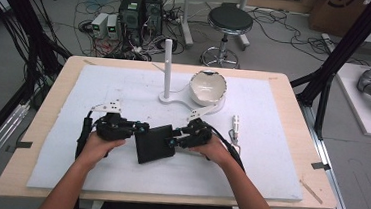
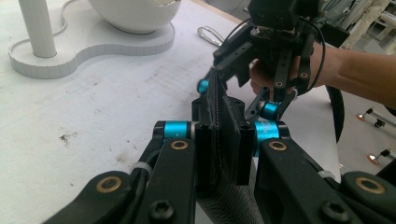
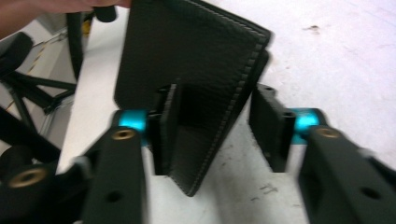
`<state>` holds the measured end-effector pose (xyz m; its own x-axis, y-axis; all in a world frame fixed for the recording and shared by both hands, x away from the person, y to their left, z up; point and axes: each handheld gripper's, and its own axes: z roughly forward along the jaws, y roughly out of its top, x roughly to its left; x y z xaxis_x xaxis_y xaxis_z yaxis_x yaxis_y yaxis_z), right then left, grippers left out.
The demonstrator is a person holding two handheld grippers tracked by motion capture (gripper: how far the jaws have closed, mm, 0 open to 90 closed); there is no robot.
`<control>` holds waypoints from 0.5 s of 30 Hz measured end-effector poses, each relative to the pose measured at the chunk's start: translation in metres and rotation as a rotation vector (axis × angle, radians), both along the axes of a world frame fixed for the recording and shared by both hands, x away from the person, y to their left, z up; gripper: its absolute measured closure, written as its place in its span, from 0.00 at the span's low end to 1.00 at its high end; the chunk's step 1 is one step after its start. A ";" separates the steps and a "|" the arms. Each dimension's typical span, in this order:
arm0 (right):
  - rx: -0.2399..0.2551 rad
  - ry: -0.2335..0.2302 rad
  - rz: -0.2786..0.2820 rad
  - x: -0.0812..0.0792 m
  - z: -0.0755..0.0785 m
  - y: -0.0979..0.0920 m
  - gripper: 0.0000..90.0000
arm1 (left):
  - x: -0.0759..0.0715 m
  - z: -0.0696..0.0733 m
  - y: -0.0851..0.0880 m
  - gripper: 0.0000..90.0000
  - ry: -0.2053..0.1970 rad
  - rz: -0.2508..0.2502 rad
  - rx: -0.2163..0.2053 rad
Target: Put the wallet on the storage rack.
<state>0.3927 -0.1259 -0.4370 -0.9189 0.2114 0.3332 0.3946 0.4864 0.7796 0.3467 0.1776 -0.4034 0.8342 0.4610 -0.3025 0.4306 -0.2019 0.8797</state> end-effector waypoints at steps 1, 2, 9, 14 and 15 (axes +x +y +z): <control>0.000 0.000 0.000 0.000 0.000 0.000 0.64 | 0.000 0.000 0.000 0.92 0.000 0.000 0.000; 0.002 -0.002 0.010 0.000 0.001 0.000 0.66 | 0.000 0.000 0.000 0.92 -0.001 0.002 0.000; 0.032 0.030 0.032 0.001 0.005 -0.007 0.85 | 0.000 0.000 0.001 0.92 -0.001 0.005 -0.004; 0.030 0.004 0.051 0.000 0.007 -0.007 0.88 | -0.001 -0.001 0.002 0.89 -0.004 0.029 -0.011; 0.026 -0.023 0.052 -0.002 0.008 -0.006 0.89 | -0.001 -0.001 0.004 0.71 0.013 0.073 -0.014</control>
